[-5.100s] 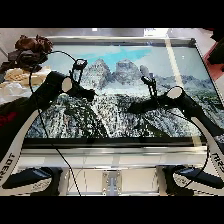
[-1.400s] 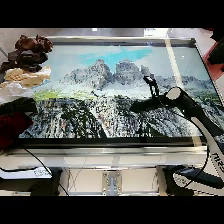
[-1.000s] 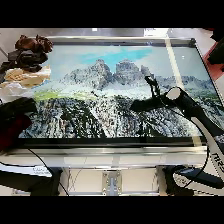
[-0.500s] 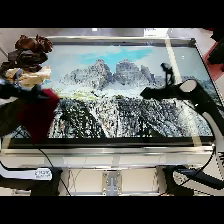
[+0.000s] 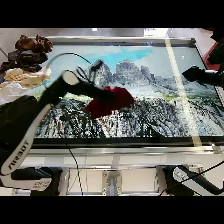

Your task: Fold the shirts.

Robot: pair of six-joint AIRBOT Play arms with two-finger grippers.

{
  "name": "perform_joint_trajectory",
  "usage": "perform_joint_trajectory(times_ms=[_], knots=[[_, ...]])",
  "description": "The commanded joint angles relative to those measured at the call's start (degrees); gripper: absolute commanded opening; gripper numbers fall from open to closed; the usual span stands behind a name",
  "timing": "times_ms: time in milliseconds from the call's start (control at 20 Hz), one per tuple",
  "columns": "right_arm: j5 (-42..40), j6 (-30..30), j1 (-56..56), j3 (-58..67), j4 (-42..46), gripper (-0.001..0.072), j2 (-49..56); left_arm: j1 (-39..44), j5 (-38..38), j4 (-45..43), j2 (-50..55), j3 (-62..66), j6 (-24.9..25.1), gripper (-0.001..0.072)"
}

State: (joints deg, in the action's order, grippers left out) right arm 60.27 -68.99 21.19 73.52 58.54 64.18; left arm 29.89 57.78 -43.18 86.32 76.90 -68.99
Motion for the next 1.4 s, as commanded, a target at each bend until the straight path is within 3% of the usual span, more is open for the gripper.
perform_joint_trajectory(times_ms=[0, 50, 100, 150, 200, 400, 650, 750, 950, 1250, 1350], knots=[[1.33, 3.41, 1.90, -2.19, -0.17, 0.0535, -0.61, 10.97, -4.13, -0.07, 6.08, 0.04, -1.05, 0.0015], [1.09, 3.54, 1.25, -4.31, -0.55, 0.0535, -0.61, 12.00, -4.24, 0.00, 8.09, 0.07, -2.54, 0.0017], [0.87, 4.22, 0.50, -7.04, -1.11, 0.0535, -0.57, 12.28, -4.63, 0.81, 9.53, 0.07, -3.54, 0.0177], [0.55, 5.27, -0.22, -9.97, -2.23, 0.0535, -0.52, 12.04, -5.79, 1.25, 9.94, 0.07, -3.69, 0.0566], [0.11, 6.60, -1.01, -13.33, -4.55, 0.0536, -0.37, 11.17, -7.10, 1.14, 9.86, 0.55, -3.98, 0.0706], [-1.36, 13.16, -7.37, -25.05, -17.86, 0.0537, 5.20, 2.91, -2.49, 1.14, 9.75, 11.21, -6.91, 0.0707], [-9.70, 16.39, -21.88, -25.90, -21.24, 0.0540, 16.61, -9.57, 6.36, 0.57, 9.73, 20.41, -11.02, 0.0707], [-13.55, 16.39, -26.16, -25.90, -21.07, 0.0540, 18.36, -12.50, 9.60, -4.11, 9.81, 20.26, -13.14, 0.0707], [-13.92, 16.26, -27.87, -23.74, -21.09, 0.0539, 18.49, -12.96, 12.87, -20.50, 10.82, 20.11, -16.65, 0.0706], [-10.62, 12.76, -27.82, -17.62, -20.17, 0.0536, 18.47, -12.98, 15.63, -23.04, 19.82, 20.11, -16.09, 0.0706], [-8.00, 9.90, -27.82, -15.23, -16.94, 0.0536, 18.47, -12.98, 17.49, -23.34, 22.75, 20.11, -13.07, 0.0706]])
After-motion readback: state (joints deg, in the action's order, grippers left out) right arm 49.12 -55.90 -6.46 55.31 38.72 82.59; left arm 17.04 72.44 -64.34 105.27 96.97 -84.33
